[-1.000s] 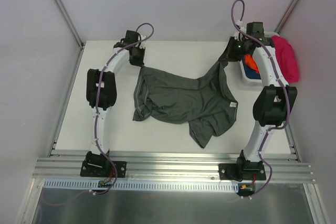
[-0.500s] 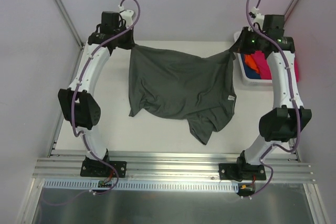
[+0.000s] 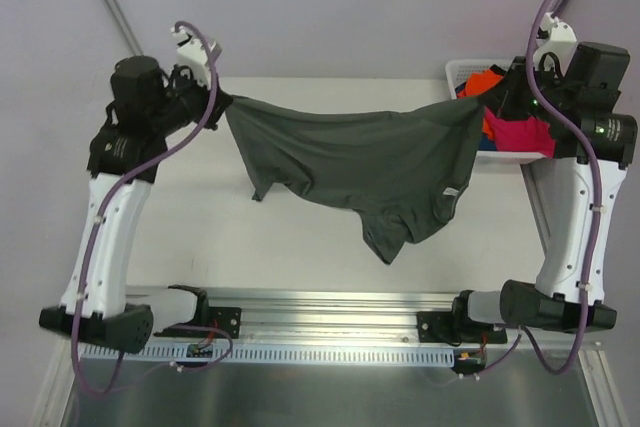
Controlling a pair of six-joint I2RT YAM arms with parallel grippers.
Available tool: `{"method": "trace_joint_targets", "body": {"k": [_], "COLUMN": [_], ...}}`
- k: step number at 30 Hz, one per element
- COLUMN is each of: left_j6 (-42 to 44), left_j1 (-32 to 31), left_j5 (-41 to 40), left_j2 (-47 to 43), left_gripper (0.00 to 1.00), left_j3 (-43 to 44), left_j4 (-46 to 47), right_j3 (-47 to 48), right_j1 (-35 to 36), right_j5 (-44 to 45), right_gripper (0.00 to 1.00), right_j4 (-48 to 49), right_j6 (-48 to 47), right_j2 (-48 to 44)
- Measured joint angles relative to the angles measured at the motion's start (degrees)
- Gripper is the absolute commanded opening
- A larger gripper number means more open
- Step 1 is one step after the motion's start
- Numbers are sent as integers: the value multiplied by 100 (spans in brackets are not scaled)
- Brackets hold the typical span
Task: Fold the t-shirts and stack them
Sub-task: Move the tshirt to the center of the board
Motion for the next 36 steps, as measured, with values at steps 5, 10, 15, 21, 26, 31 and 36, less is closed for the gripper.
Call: {"method": "trace_joint_targets", "body": {"k": [5, 10, 15, 21, 26, 31, 36], "left_j6": [387, 664, 796, 1244, 1652, 1980, 2000], "left_j1": [0, 0, 0, 0, 0, 0, 0], "left_j5": [7, -76, -118, -114, -177, -190, -188], "left_j2": [-1547, -2428, -2304, -1976, -1493, -916, -721], "left_gripper": [0, 0, 0, 0, 0, 0, 0], "left_j3": [-415, -420, 105, 636, 809, 588, -94], "left_j4": [-48, -96, -278, -352, -280, -76, 0], "right_j3": [-4, 28, 778, 1303, 1078, 994, 682], "right_j1": [-87, -92, -92, -92, -92, -92, -92], "right_j5": [-295, -365, -376, -236, -22, 129, 197], "right_gripper": [0, 1, 1, 1, 1, 1, 1], "right_j4": [-407, -675, -868, -763, -409, -55, 225], "right_j6": [-109, -227, -232, -168, -157, -164, -85], "right_j2": [-470, -1556, -2310, -2367, -2013, -1233, -640]}}
